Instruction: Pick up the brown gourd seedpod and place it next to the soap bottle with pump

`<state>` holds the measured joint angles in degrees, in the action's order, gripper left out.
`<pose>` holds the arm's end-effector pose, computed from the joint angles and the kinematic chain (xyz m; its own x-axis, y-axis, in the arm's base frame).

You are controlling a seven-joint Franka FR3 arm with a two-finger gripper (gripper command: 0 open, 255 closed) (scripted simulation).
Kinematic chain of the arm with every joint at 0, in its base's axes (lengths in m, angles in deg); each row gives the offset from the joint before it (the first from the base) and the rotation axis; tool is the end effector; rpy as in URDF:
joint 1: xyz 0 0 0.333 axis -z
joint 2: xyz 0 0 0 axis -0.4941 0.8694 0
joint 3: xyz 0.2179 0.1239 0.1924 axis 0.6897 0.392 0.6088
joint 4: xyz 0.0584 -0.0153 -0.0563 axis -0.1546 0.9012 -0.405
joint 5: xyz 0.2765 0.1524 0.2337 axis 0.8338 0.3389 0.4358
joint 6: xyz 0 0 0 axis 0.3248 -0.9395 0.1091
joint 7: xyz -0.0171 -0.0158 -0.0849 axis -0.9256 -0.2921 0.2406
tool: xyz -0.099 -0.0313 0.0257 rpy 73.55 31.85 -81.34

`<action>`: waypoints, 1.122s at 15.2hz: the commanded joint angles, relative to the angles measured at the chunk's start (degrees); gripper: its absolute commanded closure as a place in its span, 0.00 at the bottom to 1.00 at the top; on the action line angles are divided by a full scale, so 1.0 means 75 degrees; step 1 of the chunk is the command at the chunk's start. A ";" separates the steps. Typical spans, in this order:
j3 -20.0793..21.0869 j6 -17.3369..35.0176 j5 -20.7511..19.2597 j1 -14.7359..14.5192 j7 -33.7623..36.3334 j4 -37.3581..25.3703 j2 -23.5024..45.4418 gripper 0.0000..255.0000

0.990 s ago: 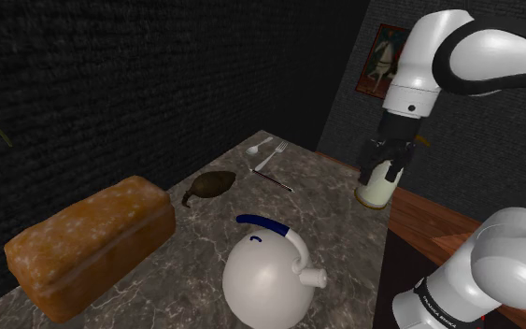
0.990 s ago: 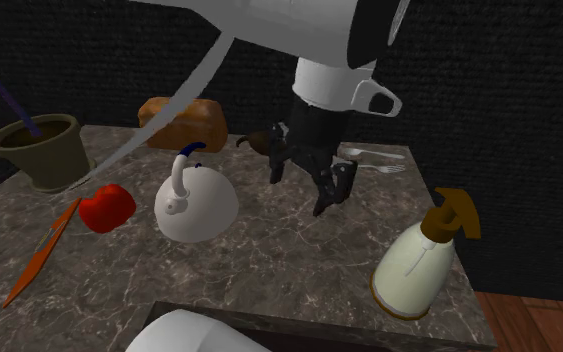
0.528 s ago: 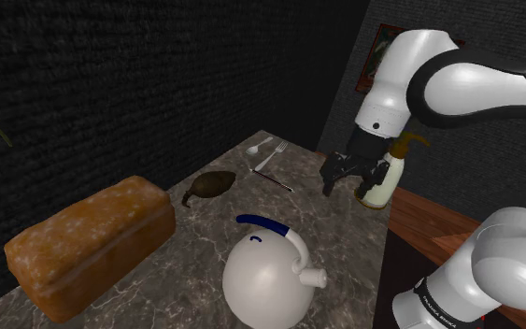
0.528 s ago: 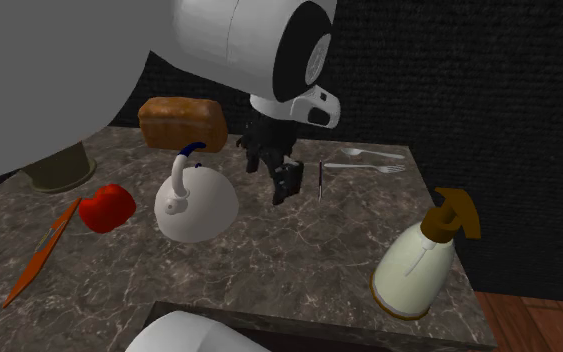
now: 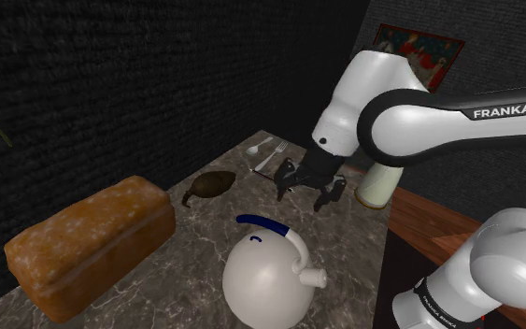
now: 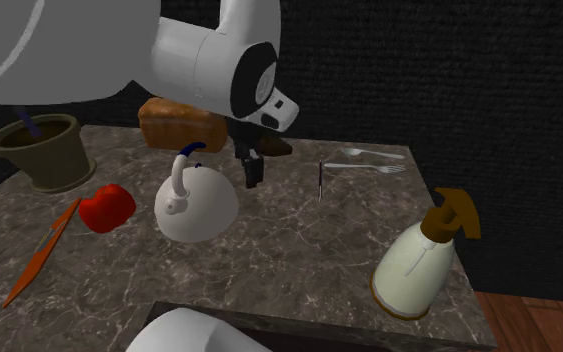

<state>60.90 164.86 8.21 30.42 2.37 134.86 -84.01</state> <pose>0.3394 0.2104 0.4249 0.7490 -0.6587 -0.0712 -0.6599 -0.7320 -0.1697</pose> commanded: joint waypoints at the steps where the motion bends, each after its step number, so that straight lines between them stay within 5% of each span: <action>1: 0.0454 0.0601 -0.0061 0.0251 0.0666 -0.0284 0.0538 0.00; 7: 0.2071 0.2204 -0.1275 0.1418 0.3184 -0.1270 0.2298 0.00; 10: 0.2950 0.2791 -0.2872 0.2233 0.5051 -0.1892 0.3394 0.00; 12: 0.3350 0.2974 -0.4519 0.2623 0.6677 -0.2394 0.4302 0.00; 14: 0.3245 0.2897 -0.6246 0.2487 0.8316 -0.2998 0.5243 0.00; 17: 0.2365 0.2598 -0.7867 0.1529 1.0003 -0.3986 0.6279 0.00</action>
<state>80.71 185.21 -45.37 44.16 72.06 107.88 -40.11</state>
